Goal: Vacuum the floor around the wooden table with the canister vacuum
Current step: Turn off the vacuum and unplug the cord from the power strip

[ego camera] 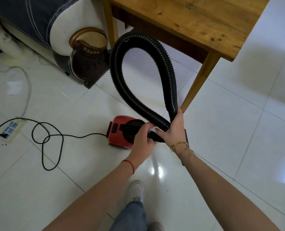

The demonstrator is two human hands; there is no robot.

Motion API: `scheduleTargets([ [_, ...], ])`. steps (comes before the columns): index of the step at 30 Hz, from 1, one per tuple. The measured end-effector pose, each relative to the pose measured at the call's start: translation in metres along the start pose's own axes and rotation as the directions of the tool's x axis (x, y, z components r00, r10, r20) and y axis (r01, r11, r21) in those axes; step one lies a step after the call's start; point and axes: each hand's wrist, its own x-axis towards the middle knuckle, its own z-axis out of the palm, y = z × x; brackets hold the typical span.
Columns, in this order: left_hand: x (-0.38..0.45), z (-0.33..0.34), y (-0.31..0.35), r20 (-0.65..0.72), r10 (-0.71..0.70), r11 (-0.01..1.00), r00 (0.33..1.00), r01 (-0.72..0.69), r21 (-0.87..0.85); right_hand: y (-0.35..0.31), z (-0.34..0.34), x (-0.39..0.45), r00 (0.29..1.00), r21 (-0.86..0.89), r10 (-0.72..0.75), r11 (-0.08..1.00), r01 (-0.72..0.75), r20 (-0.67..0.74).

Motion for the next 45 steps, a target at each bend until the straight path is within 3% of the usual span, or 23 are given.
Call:
scheduleTargets([
  [5, 0.009, -0.005, -0.011, 0.026, 0.084, 0.989, 0.996, -0.087, 0.118, 0.003, 0.012, 0.009, 0.993, -0.037, -0.013, 0.999, 0.009, -0.115],
  [19, 0.031, -0.059, -0.187, -0.061, -0.146, 0.836, 0.987, 0.157, 0.525, 0.027, 0.031, 0.025, 0.973, 0.033, -0.165, 0.985, 0.172, -0.160],
  [28, 0.076, -0.054, -0.247, -0.087, -0.061, 0.815, 0.994, 0.100, 0.570, 0.033, 0.042, 0.024, 0.958, -0.023, -0.219, 0.975, 0.219, -0.185],
  [45, 0.090, -0.053, -0.267, -0.099, -0.121, 0.773, 0.988, 0.156, 0.615, 0.029, 0.047, 0.020, 0.958, -0.004, -0.202, 0.979, 0.205, -0.204],
])
